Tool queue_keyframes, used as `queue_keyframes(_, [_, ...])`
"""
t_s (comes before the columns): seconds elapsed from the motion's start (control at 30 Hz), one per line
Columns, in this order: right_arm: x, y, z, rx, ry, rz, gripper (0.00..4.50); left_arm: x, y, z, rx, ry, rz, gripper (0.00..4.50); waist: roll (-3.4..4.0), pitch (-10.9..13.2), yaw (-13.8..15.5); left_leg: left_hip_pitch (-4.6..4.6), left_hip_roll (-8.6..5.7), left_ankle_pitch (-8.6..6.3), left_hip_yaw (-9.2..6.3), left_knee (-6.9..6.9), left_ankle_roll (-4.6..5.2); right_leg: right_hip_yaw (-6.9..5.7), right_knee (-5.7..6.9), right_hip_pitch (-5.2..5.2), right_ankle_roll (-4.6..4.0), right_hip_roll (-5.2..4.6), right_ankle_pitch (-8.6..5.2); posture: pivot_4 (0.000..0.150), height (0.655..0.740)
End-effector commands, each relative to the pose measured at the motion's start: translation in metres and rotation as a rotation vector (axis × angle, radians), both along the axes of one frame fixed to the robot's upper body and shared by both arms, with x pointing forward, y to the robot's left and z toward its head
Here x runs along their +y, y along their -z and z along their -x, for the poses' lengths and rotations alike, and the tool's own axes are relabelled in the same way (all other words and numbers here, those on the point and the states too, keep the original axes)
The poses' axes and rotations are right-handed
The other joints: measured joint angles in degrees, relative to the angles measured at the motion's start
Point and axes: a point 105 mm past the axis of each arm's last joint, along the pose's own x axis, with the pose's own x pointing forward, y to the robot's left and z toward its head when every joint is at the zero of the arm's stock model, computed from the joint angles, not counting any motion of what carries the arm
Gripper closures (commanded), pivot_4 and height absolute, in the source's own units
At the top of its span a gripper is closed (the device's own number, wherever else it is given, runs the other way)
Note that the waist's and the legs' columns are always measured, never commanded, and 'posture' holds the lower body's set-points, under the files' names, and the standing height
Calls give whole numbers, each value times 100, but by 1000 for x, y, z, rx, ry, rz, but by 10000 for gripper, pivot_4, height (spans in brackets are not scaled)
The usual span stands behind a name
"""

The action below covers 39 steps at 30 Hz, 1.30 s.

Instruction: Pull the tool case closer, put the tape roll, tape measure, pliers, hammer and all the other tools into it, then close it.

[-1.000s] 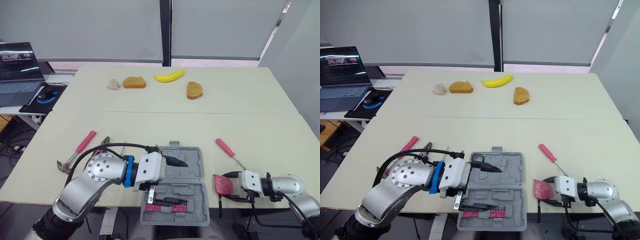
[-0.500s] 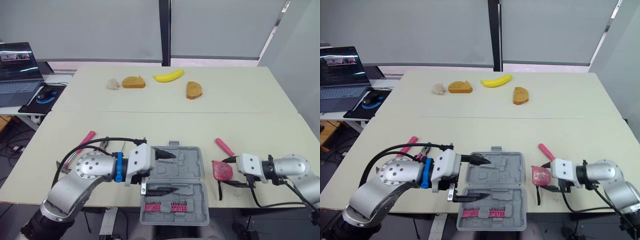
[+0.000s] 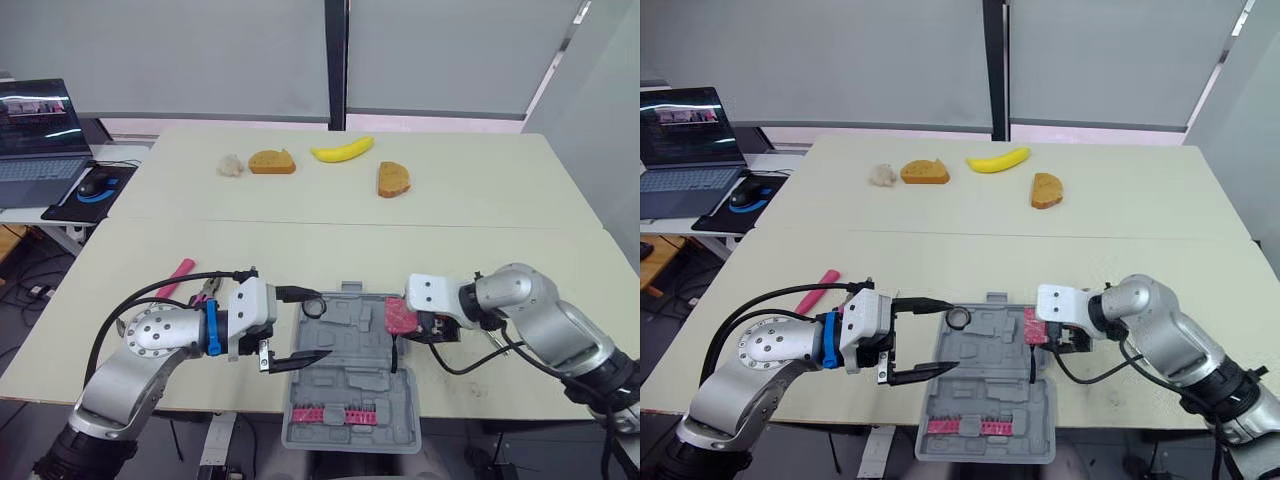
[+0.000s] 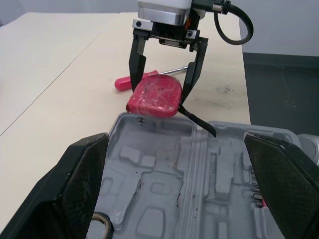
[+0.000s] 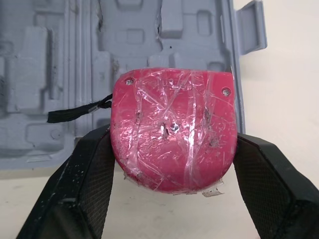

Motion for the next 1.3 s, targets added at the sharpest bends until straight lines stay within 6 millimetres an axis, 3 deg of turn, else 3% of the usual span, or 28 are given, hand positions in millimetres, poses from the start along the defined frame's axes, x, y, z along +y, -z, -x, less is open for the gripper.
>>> queue_keyframes(0.03, [10,-3,-14,-83,-1,29,13043,1,-7,-1,-40,-6,-3,0,0,0,-9,-5,0,0,0,0,0,1,3,-7,0,1,0,1500,7400])
queue_keyframes(0.43, [21,15,-25,-98,4,73,13043,10,-9,-9,-53,-25,-14,0,0,0,-23,-28,0,2,0,1,-3,4,14,-41,0,6,2,1500,7400])
queue_keyframes(0.93, [28,22,-33,-115,4,75,13043,5,-8,-9,-54,-9,-11,0,0,0,-32,-28,1,2,0,1,-4,5,15,-41,1,9,3,1500,7400])
queue_keyframes(1.07, [30,16,-32,-124,-5,57,1257,6,-7,-8,-51,-11,-12,0,1,0,-35,-27,1,2,-1,1,-4,5,15,-41,1,9,3,1500,7400])
queue_keyframes(1.3, [34,-16,-26,-166,-32,-19,567,7,-4,-9,-46,-3,-12,0,1,0,-35,-27,1,2,-1,1,-4,6,16,-42,1,9,3,1500,7400])
